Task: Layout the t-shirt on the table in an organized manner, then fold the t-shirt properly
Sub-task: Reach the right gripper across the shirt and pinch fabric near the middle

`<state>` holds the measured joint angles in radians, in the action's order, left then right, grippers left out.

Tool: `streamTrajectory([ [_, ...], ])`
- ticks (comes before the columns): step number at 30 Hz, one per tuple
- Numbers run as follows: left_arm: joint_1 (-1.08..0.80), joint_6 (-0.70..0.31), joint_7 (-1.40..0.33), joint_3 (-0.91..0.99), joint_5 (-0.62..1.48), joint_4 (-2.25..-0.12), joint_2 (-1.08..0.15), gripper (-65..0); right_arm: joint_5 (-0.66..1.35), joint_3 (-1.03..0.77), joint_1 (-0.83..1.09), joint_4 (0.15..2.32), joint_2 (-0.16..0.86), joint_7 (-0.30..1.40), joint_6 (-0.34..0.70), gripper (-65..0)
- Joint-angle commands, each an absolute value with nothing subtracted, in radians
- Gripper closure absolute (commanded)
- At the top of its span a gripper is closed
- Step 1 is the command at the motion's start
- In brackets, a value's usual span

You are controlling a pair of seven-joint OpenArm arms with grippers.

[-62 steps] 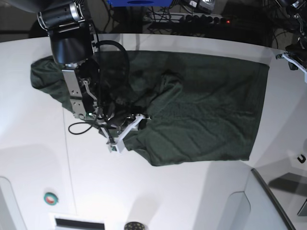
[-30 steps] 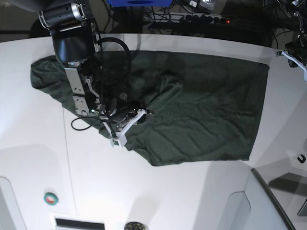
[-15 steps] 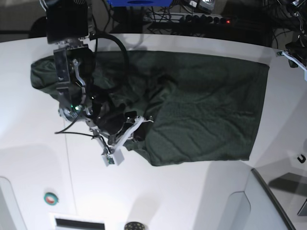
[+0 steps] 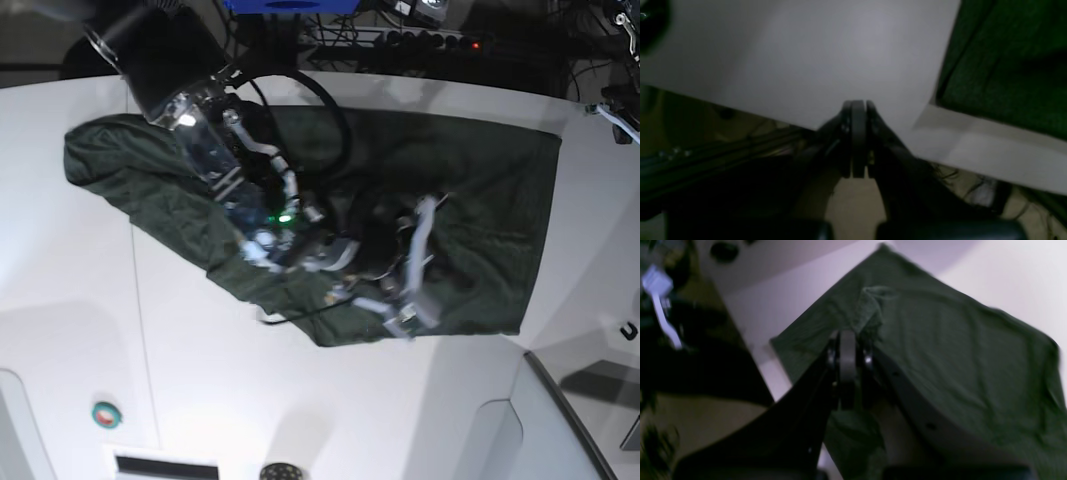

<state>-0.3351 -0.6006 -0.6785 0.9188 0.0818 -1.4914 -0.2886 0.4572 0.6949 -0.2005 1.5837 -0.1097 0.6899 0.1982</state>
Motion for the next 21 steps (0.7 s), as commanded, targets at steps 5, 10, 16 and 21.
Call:
streamTrajectory([
  [5,-0.366,-0.595,-0.667,1.006,0.081,-1.586,-0.306,0.0,0.633,0.858,-0.311,1.474,-0.14,0.565,0.203,-0.2],
  [10,-0.412,-0.595,-0.667,1.024,0.085,-1.592,-0.308,0.0,0.806,0.957,-0.384,1.353,-0.14,0.479,0.205,-0.2],
  [16,-0.421,-0.595,-0.667,1.024,0.085,-1.592,-0.305,0.0,0.829,1.023,-0.409,1.259,-0.142,0.432,0.205,-0.2],
  [21,-0.415,-0.595,-0.667,1.023,0.085,-1.603,-0.285,0.0,0.829,1.024,-0.407,1.264,-0.142,0.44,0.205,-0.2],
])
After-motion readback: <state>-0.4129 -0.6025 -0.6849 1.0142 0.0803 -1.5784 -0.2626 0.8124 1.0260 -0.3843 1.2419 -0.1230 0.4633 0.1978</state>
